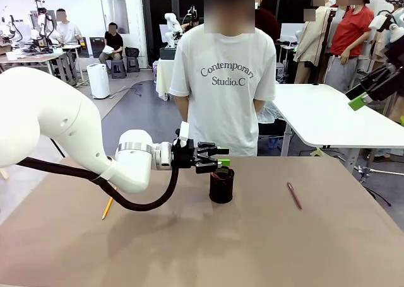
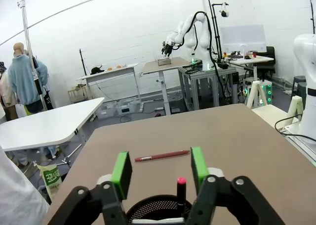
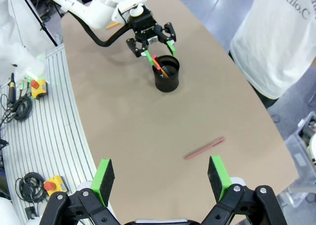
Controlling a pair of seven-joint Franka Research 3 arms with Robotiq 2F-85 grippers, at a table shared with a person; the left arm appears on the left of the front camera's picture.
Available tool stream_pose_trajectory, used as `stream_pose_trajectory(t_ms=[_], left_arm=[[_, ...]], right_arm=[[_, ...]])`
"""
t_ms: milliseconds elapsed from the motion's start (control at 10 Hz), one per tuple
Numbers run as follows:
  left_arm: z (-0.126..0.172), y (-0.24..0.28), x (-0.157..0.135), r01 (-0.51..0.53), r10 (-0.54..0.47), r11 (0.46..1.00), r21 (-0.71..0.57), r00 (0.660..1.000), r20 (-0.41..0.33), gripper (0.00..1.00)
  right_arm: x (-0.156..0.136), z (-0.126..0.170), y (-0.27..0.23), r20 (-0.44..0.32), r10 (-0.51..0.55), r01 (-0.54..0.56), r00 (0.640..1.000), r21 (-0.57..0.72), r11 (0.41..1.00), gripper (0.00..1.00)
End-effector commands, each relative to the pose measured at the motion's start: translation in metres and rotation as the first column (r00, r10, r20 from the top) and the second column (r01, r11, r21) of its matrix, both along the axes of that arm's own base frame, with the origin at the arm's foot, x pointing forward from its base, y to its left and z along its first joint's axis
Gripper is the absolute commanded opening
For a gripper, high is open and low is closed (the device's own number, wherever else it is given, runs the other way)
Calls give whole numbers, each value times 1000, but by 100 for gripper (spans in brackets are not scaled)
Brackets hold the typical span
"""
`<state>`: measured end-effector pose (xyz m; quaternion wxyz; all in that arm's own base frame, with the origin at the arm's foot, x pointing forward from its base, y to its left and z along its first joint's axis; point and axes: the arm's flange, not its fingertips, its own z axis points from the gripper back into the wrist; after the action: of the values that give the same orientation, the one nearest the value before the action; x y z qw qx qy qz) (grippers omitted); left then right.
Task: Place the pens into the pen holder.
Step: Pick up a writing instrument from the table and place it into the Pen holder.
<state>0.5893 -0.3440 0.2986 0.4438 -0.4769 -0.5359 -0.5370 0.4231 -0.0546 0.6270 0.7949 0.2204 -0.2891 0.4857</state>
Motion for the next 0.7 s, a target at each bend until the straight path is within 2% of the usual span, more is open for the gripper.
stream_pose_trajectory(t_ms=[0,600], left_arm=[[8,1,-3,26,-27,1000,15,999,24,100],[7,-1,-1,9,-9,1000,3,1000,13,100]], right_arm=[[0,3,1,2,3,-3,1000,0,1000,100],[0,3,1,2,3,-3,1000,0,1000,100]])
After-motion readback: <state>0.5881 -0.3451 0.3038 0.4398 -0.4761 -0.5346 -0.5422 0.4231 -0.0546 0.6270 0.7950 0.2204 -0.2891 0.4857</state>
